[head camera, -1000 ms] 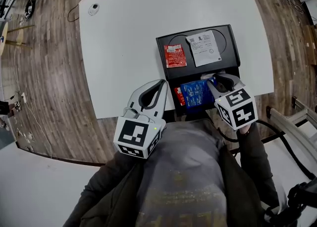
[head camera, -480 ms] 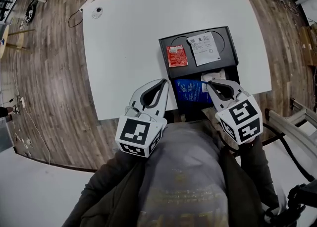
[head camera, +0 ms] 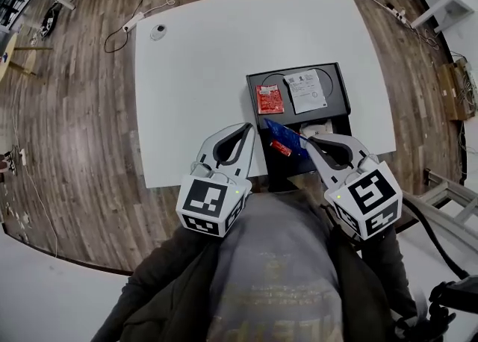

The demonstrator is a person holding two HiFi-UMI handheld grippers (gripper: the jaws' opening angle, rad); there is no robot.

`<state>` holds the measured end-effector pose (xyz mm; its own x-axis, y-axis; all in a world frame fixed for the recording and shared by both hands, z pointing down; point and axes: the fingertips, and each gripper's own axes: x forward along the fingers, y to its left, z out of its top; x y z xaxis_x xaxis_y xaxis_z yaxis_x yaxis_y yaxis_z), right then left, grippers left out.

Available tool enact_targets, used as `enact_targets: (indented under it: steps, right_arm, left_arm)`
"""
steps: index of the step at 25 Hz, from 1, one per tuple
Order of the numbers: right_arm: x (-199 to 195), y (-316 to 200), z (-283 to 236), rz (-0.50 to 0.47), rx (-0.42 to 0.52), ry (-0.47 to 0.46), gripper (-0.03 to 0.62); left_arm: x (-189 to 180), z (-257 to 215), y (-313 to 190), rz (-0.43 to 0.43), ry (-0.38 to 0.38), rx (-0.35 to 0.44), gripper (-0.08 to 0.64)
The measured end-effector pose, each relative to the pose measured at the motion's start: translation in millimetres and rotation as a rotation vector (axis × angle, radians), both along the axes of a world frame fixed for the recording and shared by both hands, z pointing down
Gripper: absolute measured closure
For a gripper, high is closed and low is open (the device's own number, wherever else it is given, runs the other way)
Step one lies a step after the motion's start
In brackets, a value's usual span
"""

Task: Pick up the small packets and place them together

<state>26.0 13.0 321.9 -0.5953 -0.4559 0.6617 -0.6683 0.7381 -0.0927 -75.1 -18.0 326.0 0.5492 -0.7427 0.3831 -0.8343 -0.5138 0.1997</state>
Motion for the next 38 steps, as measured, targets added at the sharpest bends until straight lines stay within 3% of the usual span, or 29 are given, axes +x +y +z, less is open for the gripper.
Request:
enact_targets:
  steps: [13,26,32,38]
  right_arm:
    - [-7.5,-45.0,-59.5,-0.032,0.123,-0.114,0.588]
    - [23.2,-128.1,8.5,0.011,-0.027,-0.147,0.588]
    - [26.9,-143.2,38.1,0.013,-0.084,-0.083,0.586]
    - [29.3,-152.8,59.4,0.044,-0.08,-0.018,0.586]
  left_arm:
    - [-16.3,-12.0,-10.6,-0.071,0.004,0.039,0.558]
    - [-24.6,12.9,-21.7,-0.153,-0.063,-0.06,0.558]
    - [-34.2,22.6,-24.2,-0.206,-0.079,-0.111,0.558]
    - [-36.1,34.1,-29.7,-0.208,-0.074,-0.126,0.558]
